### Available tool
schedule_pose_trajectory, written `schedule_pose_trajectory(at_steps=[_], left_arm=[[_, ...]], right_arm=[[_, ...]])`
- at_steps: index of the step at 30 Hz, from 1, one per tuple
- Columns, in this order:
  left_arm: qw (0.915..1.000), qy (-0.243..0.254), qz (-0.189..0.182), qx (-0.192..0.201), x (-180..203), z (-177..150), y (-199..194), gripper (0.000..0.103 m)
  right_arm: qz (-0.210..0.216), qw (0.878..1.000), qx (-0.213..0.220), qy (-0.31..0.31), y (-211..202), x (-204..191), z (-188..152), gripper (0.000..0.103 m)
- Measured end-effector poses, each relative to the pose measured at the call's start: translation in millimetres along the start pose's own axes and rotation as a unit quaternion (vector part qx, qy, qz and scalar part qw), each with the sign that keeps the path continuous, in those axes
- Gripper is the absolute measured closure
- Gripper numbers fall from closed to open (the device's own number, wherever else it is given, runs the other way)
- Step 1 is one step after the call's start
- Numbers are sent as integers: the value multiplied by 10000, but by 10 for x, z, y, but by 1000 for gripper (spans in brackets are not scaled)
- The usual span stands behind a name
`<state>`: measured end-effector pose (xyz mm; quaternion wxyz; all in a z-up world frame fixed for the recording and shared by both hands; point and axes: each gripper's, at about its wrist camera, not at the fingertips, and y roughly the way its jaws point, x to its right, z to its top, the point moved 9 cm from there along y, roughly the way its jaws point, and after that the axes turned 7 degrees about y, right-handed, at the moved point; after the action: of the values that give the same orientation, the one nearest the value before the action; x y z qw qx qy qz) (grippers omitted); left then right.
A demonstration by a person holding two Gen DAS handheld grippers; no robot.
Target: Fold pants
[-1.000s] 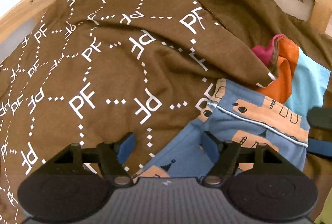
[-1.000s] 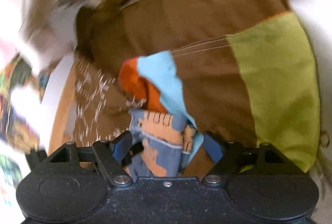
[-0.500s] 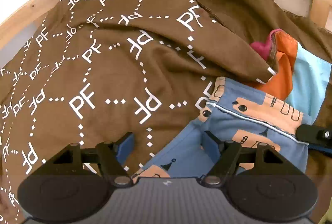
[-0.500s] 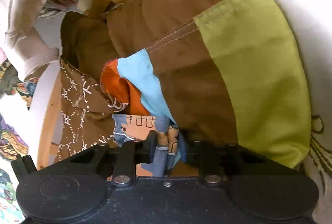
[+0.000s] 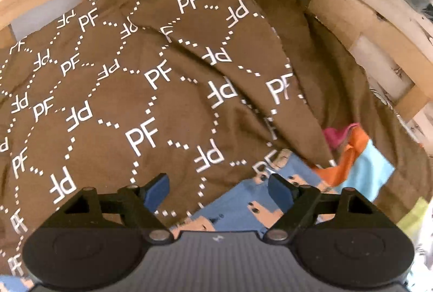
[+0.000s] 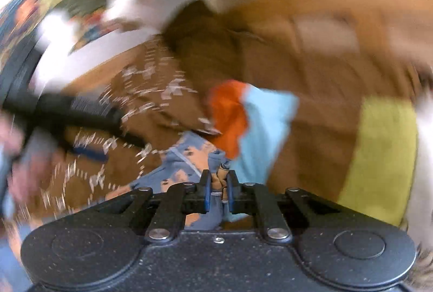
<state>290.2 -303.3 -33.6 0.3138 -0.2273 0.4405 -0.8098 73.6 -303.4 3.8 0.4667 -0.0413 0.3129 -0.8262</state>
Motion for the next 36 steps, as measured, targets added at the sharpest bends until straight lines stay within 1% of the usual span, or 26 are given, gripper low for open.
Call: schedule_pose_trajectory(at_steps=[2, 4, 7, 8, 11, 14, 17, 19, 20, 23, 24, 25, 26, 28, 32, 34, 36], left_arm=[[9994, -173, -206, -234, 69, -22, -43, 23], [9971, -384, -579, -317, 172, 4, -83, 23], [9940, -473, -857, -481, 286, -46, -134, 23], [9937, -442, -872, -551, 316, -61, -130, 23], [9946, -309, -735, -666, 368, -119, -95, 23], [9947, -253, -623, -782, 378, -150, -23, 26], [9940, -247, -662, -836, 428, -147, 23, 35], [9933, -269, -728, -861, 466, -145, 26, 49], [9932, -290, -737, -856, 478, -147, 18, 52], [9946, -252, -583, -824, 470, -164, 1, 69], [9951, -232, -511, -811, 456, -186, -7, 87], [9956, -231, -428, -797, 430, -210, -18, 91], [9959, -304, -382, -765, 394, -243, -41, 92], [9952, -574, -454, -653, 322, -305, -108, 93], [9937, -958, -567, -144, 122, -500, -444, 93], [9912, -1170, -621, 70, -12, -600, -619, 93], [9851, -1552, -697, 261, -189, -764, -770, 93]], right_arm=[[33, 9970, 234, -737, -95, -201, -8, 91], [93, 9907, 366, -1304, -153, -370, -51, 91], [174, 9815, 446, -1853, -202, -537, -131, 91], [193, 9787, 461, -1990, -215, -575, -155, 91], [211, 9714, 478, -2316, -219, -694, -190, 91], [240, 9657, 491, -2538, -250, -728, -232, 91], [278, 9599, 483, -2746, -276, -768, -286, 91], [301, 9570, 458, -2850, -280, -793, -318, 91], [309, 9556, 444, -2896, -282, -815, -336, 91], [349, 9504, 412, -3064, -308, -864, -391, 91], [364, 9487, 412, -3115, -328, -874, -403, 91], [378, 9466, 423, -3173, -351, -886, -415, 91], [393, 9450, 426, -3219, -374, -894, -426, 91], [455, 9426, 412, -3282, -411, -914, -445, 91], [738, 9343, 513, -3450, -585, -1017, -450, 91], [970, 9309, 569, -3475, -706, -1097, -457, 91], [1193, 9294, 532, -3452, -805, -1176, -495, 91]])
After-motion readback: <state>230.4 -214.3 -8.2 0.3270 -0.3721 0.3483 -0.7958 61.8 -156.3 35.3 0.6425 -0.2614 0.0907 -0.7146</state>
